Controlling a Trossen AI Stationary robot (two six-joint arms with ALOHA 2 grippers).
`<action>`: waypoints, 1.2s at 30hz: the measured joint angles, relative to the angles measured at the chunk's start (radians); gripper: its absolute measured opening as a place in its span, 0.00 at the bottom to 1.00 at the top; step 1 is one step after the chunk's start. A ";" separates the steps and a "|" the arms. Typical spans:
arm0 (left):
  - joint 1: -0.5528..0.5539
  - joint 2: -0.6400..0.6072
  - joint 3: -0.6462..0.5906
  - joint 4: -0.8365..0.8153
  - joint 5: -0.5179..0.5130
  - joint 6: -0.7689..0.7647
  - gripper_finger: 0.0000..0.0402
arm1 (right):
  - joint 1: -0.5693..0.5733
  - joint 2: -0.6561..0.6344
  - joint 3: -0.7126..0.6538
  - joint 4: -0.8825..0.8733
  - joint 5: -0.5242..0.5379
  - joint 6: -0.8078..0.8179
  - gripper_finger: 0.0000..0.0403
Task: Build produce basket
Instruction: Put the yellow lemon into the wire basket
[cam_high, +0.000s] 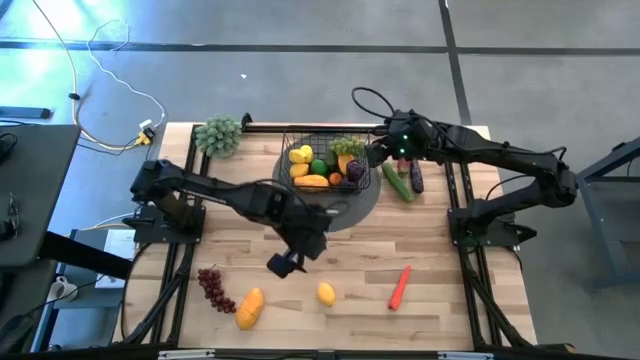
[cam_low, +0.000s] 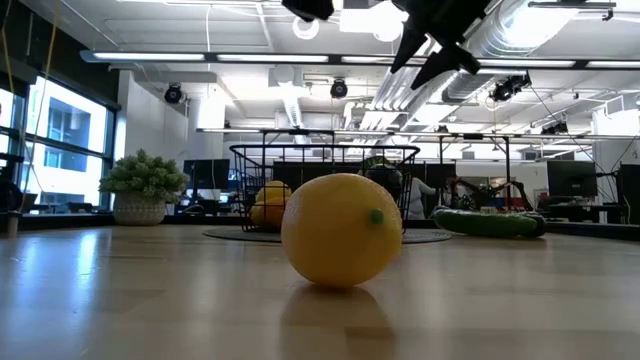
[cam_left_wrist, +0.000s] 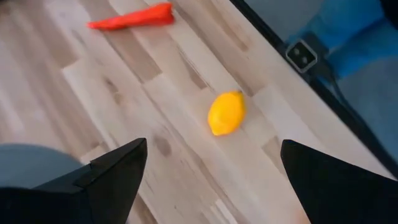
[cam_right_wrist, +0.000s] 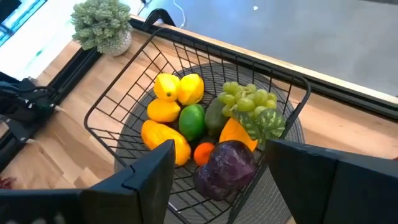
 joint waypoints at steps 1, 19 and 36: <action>-0.006 0.014 0.000 0.003 0.000 0.015 0.90 | 0.003 0.000 0.000 -0.003 0.005 0.015 0.57; -0.079 0.266 0.000 0.107 0.141 0.107 0.90 | 0.006 0.000 0.000 -0.092 0.011 0.061 0.57; -0.095 0.384 0.000 0.262 0.149 0.114 0.90 | 0.058 0.001 0.000 -0.203 0.043 0.148 0.57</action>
